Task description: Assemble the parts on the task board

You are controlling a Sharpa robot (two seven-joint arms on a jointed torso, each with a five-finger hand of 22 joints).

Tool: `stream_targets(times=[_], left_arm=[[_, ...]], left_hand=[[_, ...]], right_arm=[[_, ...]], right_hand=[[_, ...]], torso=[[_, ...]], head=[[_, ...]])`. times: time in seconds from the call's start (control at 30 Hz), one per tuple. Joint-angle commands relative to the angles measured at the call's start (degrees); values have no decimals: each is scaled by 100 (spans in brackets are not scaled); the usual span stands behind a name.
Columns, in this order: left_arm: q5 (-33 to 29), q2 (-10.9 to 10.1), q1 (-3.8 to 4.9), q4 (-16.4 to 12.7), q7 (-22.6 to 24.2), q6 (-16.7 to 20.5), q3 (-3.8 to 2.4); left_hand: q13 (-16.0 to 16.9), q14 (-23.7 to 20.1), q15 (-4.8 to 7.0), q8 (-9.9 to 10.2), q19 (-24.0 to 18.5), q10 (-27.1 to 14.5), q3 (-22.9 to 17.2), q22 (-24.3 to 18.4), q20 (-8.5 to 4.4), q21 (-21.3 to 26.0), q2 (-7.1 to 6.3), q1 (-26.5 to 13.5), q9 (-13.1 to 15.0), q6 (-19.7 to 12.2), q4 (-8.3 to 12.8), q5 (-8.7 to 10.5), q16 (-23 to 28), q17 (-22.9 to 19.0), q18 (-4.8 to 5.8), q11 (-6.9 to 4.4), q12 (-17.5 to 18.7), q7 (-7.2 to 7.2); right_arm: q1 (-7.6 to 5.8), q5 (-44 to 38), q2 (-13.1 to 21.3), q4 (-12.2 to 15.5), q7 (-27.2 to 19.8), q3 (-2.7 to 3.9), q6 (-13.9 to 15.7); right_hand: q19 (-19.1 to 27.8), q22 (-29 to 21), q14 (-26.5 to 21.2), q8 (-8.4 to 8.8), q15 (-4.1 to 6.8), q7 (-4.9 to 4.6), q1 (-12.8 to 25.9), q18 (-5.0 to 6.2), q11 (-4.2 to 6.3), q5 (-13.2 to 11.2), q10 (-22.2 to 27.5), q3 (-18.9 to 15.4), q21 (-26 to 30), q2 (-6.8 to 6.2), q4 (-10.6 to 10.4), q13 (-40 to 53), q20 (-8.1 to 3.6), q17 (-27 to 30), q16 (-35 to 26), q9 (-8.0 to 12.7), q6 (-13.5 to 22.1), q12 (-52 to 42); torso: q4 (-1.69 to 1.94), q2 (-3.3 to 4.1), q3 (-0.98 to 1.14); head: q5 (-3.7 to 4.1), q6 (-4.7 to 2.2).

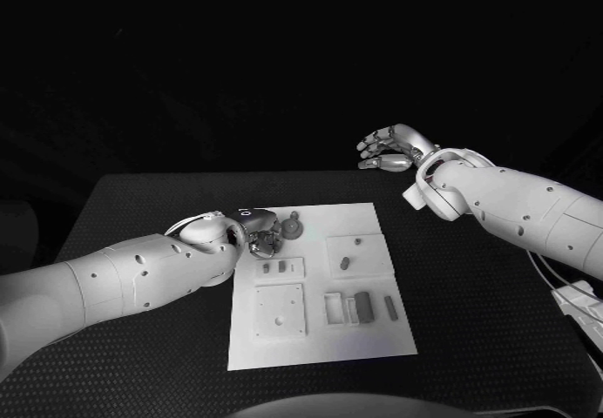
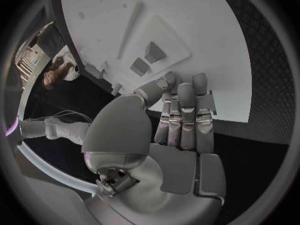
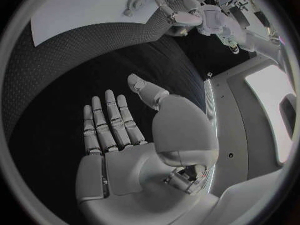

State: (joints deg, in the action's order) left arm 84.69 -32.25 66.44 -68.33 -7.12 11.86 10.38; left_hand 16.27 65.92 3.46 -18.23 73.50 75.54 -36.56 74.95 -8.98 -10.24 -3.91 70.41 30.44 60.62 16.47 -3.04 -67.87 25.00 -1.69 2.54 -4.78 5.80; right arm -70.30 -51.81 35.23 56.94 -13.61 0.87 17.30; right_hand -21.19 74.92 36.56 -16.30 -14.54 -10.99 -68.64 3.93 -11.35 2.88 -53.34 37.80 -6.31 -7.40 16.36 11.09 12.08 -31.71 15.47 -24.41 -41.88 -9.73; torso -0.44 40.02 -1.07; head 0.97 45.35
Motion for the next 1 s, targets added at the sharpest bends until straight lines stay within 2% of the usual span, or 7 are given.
stream_targets(times=[0.03, 0.23, 0.53, 0.73, 0.87, 1.0], left_arm=[[22, 12, -64, -3, 12, -208, 50], [-59, -7, -64, -6, 23, -66, 51], [-105, -58, -63, -4, -14, 22, 50], [-116, -86, -63, -8, -25, 64, 50], [-128, -107, -63, -9, -30, 106, 50], [-133, -133, -63, -11, -35, 150, 50]], left_hand=[[1, -13, 13, -8, 14, 23, -22, 130, -16, -23, 33, -21, 2, 21, -8, -17, -30, 11, -75, 20, 29, 18], [-22, -62, -15, 48, -29, -55, -4, 124, -5, -1, -11, -49, -16, -77, -10, -16, -11, 31, -69, 51, 86, 63], [-59, -150, -72, 265, -86, -216, 6, 123, 47, 37, -165, -14, -108, -491, -10, -13, 14, 77, -87, 112, 105, 242], [-60, -167, -80, 300, -94, -232, 4, 124, 59, 43, -204, 6, -123, -572, -7, -12, 15, 95, -97, 119, 93, 279], [-70, -185, -100, 422, -98, -292, 18, 126, 76, 46, -266, 5, -185, -821, -11, -6, 16, 118, -108, 139, 99, 320], [-69, -185, -103, 454, -95, -303, 24, 128, 81, 44, -281, 12, -207, -903, -12, -4, 10, 132, -118, 143, 92, 333]], right_arm=[[1, -2, -2, 11, -59, 2, -56], [1, -2, 3, 11, -58, 2, -56], [1, -2, 8, 3, -57, 2, -46], [6, -2, 20, 10, -60, 2, -21], [13, -2, 31, 6, -68, 2, -35], [16, -2, 38, 17, -68, 2, -59]], right_hand=[[36, 149, -38, -24, 1, -224, 69, -91, -19, -4, 37, -17, -31, -6, -7, -7, -5, 3, 15, 7, 36, -31], [37, 149, -39, -25, 1, -224, 69, -92, -19, -4, 38, -17, -32, -6, -7, -8, -6, 3, 16, 8, 37, -31], [37, 149, -40, -25, 1, -224, 68, -92, -19, -4, 38, -17, -33, -8, -6, -9, -6, 3, 16, 8, 38, -32], [40, 149, -45, -26, -1, -224, 67, -94, -21, -4, 45, -17, -33, -15, -4, -12, -7, 5, 13, 9, 40, -29], [43, 148, -54, -31, -2, -224, 67, -96, -39, -4, 91, -13, -36, -21, -7, -29, -10, 6, 12, 11, 42, -7], [47, 148, -25, -33, 6, -224, 64, -100, -44, -4, 98, -9, -38, -18, -9, -35, -11, 0, 30, 12, 45, -6]], torso=[[4, -2, 0], [5, -3, -2], [3, -3, -2], [5, -3, -6], [6, -4, -6], [3, -3, -5]], head=[[7, 3], [8, -7], [8, -17], [17, -15], [23, -18], [23, -27]])
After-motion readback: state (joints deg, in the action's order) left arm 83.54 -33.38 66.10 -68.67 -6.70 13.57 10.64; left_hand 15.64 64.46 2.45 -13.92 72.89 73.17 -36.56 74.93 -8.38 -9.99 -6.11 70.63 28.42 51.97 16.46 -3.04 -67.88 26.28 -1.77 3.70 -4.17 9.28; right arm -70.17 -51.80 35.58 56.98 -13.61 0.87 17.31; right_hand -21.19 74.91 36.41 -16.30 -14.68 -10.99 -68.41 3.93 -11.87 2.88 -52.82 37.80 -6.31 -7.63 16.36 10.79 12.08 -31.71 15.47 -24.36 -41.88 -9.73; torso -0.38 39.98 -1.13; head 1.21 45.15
